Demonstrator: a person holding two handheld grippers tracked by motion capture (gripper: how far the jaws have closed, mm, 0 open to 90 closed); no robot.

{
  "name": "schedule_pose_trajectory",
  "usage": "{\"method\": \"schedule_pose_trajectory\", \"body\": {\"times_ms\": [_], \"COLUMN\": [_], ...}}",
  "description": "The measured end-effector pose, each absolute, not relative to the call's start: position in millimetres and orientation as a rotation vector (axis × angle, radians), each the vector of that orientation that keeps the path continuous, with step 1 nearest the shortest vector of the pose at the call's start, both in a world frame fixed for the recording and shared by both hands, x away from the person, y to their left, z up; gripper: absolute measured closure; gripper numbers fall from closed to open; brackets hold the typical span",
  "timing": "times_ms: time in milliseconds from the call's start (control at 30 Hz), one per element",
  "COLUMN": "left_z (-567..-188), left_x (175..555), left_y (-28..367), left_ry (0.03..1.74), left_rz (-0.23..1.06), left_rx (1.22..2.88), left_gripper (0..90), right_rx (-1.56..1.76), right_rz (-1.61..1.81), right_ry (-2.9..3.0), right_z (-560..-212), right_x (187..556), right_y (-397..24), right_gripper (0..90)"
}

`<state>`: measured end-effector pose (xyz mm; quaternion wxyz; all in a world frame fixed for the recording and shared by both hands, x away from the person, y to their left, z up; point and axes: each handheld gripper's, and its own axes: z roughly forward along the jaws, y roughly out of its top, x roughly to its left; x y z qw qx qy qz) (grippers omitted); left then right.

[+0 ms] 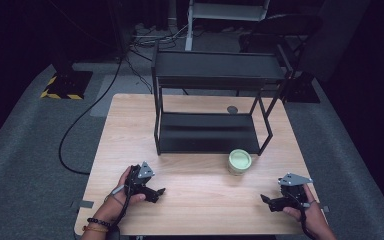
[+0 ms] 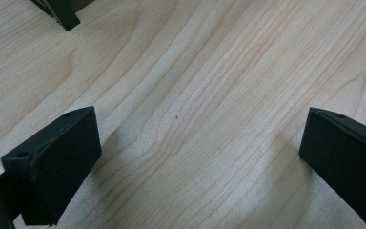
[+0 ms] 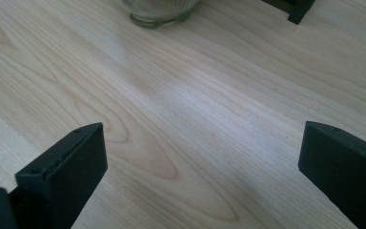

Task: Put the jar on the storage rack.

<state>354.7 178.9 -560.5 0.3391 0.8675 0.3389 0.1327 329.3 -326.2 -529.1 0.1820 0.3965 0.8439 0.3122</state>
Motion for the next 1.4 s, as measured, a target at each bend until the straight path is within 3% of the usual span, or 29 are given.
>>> {"method": "schedule_pose_trajectory", "body": {"times_ms": [1400], "left_z": [-561], "left_x": [355], "left_y": [179], "left_ry": [0.884], "left_rz": [0.344], "left_rx": [2.258], "left_gripper": [0.1], "right_rx": [1.093], "right_rz": [0.898], "right_ry": [2.350], "right_z": [-529], "right_x": [359], "right_y": [-296], "right_gripper": [2.5]}}
